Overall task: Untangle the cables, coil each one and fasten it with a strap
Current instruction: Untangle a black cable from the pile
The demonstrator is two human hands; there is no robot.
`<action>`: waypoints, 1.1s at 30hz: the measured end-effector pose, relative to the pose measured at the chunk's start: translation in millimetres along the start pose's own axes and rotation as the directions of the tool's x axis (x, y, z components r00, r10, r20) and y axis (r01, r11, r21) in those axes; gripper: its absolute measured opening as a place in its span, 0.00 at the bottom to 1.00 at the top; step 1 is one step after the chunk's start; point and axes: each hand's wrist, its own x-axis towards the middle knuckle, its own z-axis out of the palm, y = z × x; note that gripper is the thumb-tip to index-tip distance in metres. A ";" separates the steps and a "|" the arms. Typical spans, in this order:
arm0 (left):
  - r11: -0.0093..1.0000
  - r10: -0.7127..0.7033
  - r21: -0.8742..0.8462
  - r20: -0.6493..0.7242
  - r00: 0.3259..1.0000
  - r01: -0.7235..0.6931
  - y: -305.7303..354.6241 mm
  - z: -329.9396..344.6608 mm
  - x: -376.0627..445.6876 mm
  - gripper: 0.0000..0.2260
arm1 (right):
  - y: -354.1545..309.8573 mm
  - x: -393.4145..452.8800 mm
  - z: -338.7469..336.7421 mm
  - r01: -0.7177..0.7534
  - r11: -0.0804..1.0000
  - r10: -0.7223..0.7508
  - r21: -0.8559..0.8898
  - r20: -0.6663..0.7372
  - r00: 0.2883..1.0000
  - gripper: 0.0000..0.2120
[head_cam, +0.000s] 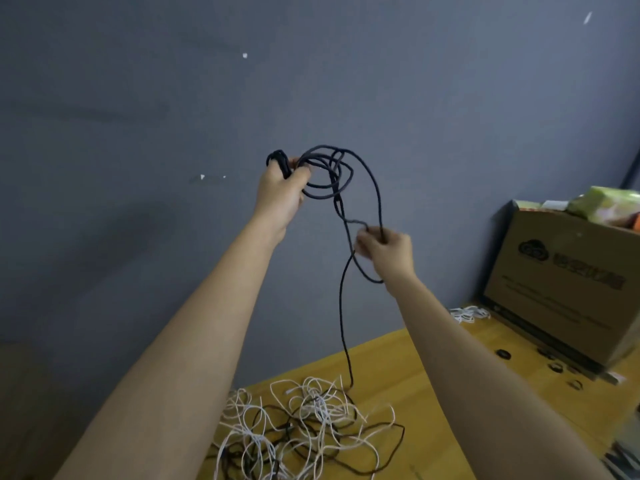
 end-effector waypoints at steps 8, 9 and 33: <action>0.999 -0.007 0.040 -0.086 0.996 0.011 -0.7 -19.6 14.1 0.07 | -62.6 22.1 -12.0 0.183 0.926 -0.148 0.329 -0.129 0.980 0.04; 0.997 -0.021 0.067 -0.086 0.996 0.026 -7.8 -21.1 11.0 0.07 | -51.8 20.4 -13.2 0.140 0.959 -0.123 0.247 -0.082 0.989 0.05; 0.424 -0.790 0.762 0.047 0.611 0.490 -310.1 -28.8 -268.6 0.10 | 312.6 -235.1 -58.0 -0.672 0.654 0.705 -0.347 -0.042 0.708 0.14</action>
